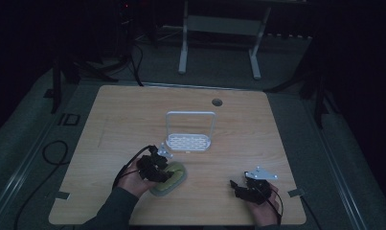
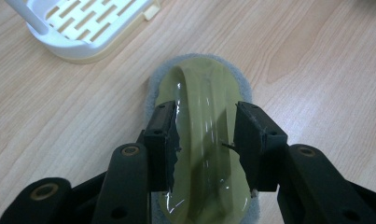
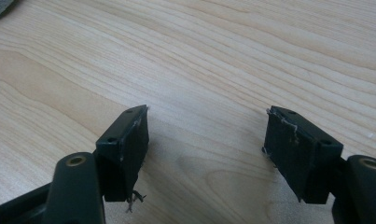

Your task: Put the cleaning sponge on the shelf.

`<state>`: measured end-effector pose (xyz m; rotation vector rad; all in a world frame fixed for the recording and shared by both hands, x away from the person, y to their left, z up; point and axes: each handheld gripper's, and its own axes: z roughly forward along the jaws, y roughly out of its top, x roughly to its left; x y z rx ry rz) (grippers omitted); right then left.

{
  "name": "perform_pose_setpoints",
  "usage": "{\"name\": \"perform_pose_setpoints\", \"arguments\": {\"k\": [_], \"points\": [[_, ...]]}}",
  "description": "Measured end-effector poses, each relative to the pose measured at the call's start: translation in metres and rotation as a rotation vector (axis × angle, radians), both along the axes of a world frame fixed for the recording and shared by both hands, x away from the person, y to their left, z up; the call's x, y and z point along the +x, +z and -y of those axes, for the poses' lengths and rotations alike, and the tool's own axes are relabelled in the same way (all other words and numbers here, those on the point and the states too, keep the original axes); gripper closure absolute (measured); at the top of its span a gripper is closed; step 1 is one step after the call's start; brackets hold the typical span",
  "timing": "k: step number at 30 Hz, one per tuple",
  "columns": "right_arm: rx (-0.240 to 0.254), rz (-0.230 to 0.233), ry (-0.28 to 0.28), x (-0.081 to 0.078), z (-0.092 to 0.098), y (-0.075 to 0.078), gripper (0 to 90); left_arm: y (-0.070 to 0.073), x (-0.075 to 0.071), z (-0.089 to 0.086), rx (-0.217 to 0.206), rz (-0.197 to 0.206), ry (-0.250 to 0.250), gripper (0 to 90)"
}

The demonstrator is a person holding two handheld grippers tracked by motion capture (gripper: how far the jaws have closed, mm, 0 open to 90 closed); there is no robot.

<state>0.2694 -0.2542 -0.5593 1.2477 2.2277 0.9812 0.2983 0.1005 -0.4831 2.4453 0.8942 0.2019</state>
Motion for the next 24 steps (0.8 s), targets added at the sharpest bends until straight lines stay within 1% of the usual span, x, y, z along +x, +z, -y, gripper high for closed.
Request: {"name": "perform_pose_setpoints", "arguments": {"k": [5, 6, 12, 17, 24], "points": [[0.0, 0.0, 0.0, 0.0, 0.0, 0.0, 30.0, 0.001, 0.002, 0.002, 0.014, -0.014, -0.006, 59.5], [0.0, 0.0, 0.0, 0.0, 0.0, 0.0, 30.0, 0.002, 0.004, 0.003, 0.025, -0.027, -0.007, 59.5], [-0.001, 0.0, 0.001, 0.0, 0.0, 0.0, 30.0, 0.008, 0.011, 0.005, 0.058, -0.059, -0.013, 61.2], [-0.001, 0.001, 0.001, 0.0, 0.0, 0.0, 30.0, 0.008, 0.013, 0.008, 0.072, -0.074, -0.021, 61.8], [-0.001, 0.002, 0.002, 0.0, 0.0, 0.0, 30.0, 0.007, 0.019, 0.014, 0.097, -0.115, -0.045, 62.8]]}}
